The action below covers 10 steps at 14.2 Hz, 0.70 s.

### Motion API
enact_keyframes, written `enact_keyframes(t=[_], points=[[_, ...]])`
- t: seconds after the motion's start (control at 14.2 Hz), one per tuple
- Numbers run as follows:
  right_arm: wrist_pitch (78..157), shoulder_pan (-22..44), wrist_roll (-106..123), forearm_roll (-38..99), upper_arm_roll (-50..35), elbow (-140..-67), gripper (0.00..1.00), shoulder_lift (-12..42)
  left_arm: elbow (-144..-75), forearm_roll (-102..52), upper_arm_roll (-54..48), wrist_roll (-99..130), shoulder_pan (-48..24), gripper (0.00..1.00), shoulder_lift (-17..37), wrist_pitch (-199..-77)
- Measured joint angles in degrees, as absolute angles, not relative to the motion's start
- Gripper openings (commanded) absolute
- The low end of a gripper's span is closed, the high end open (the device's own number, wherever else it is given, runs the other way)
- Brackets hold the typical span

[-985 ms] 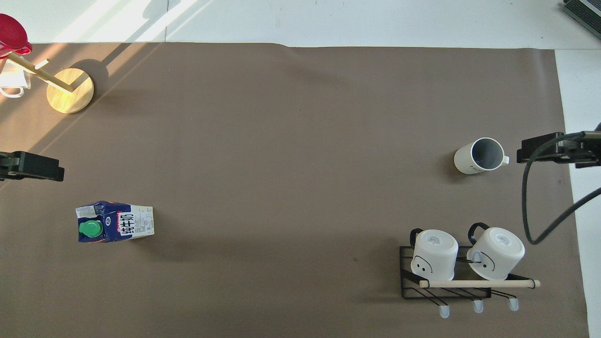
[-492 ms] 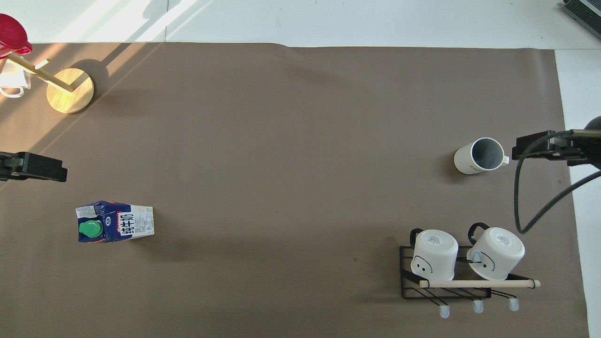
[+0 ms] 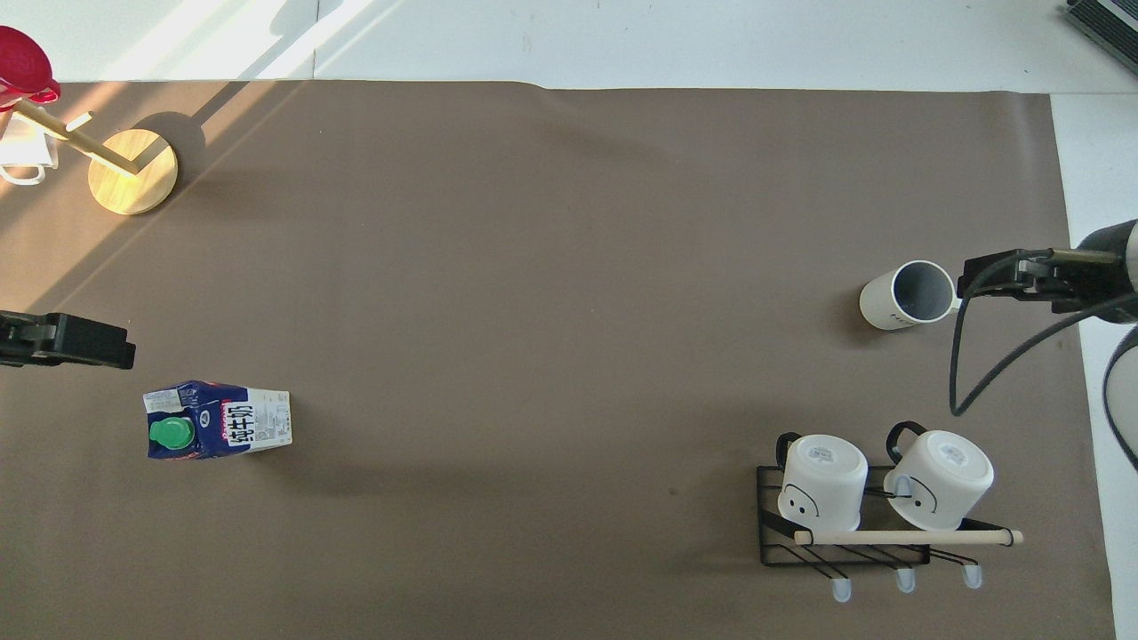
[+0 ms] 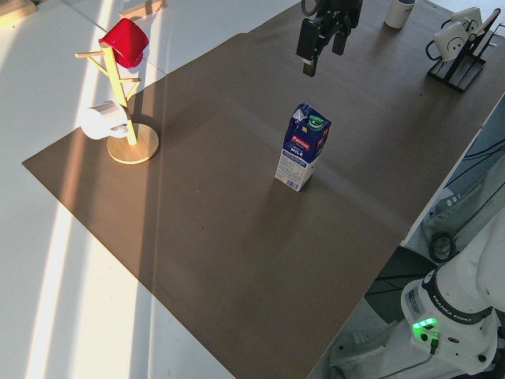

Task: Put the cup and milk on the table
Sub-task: 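Reach the right gripper to the dark mug while the left gripper grasps the carton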

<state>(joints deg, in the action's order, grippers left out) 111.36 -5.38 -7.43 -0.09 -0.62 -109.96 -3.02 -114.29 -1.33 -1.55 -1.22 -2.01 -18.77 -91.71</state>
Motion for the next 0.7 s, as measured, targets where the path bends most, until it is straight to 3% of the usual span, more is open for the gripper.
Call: enact_keyframes(t=[0.28, 0.7], points=[[121.2, -8.1, -7.5, -0.1, -0.5, -117.1, 1.0, -0.5, -121.8, -1.3, -1.5, -1.2, -2.0, 1.0, -22.1, -95.4], [132.6, -9.1, -11.2, -0.1, -0.4, -118.5, 1.0, 9.3, -123.0, -1.3, -1.5, -1.2, -2.0, 1.0, -21.8, -98.6]])
